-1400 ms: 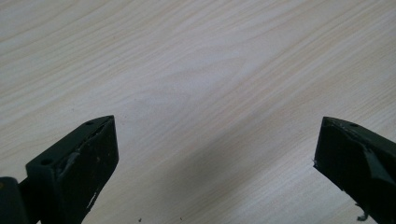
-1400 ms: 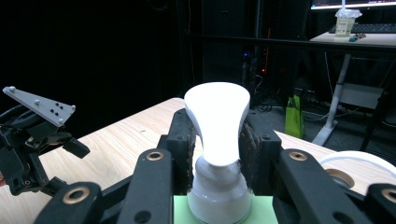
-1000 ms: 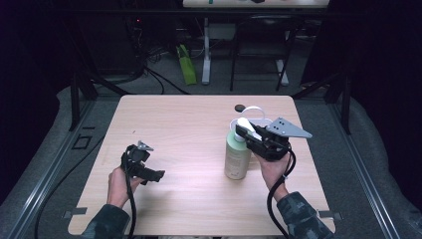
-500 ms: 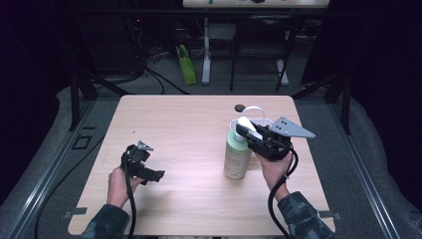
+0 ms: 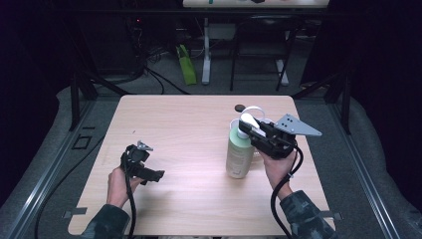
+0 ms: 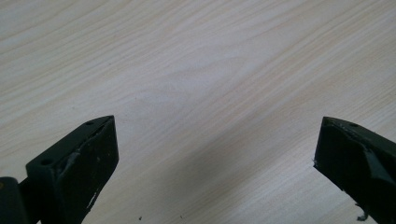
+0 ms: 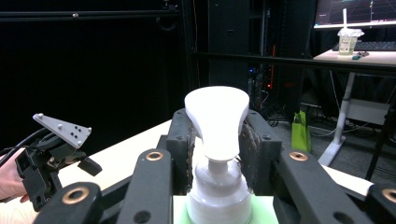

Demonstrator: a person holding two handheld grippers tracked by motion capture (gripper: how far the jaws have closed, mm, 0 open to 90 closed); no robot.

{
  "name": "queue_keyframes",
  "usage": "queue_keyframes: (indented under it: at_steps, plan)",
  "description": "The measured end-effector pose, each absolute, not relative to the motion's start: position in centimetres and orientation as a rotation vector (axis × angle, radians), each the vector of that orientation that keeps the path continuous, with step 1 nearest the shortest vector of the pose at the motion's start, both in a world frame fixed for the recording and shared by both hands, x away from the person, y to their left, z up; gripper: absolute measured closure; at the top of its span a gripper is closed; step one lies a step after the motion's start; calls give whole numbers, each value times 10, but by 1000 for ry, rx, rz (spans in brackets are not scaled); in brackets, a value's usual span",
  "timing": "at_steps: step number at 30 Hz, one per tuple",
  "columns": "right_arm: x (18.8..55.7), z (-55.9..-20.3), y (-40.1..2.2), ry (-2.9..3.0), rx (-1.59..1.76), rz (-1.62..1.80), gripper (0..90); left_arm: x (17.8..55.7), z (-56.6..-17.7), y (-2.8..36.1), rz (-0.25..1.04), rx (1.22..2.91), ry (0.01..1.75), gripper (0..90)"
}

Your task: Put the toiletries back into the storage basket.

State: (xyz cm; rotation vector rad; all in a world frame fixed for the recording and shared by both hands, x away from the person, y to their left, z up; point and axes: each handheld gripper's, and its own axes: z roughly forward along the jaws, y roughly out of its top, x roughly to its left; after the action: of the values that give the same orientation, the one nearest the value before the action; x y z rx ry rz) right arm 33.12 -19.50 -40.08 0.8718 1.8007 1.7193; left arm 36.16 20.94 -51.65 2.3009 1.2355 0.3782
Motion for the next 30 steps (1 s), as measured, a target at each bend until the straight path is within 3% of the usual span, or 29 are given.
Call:
queue_keyframes:
  at_steps: [30]
  plan:
    - [332,-361,-220,1769,863,1702,673,361,-516,210,377,2300,1240,0]
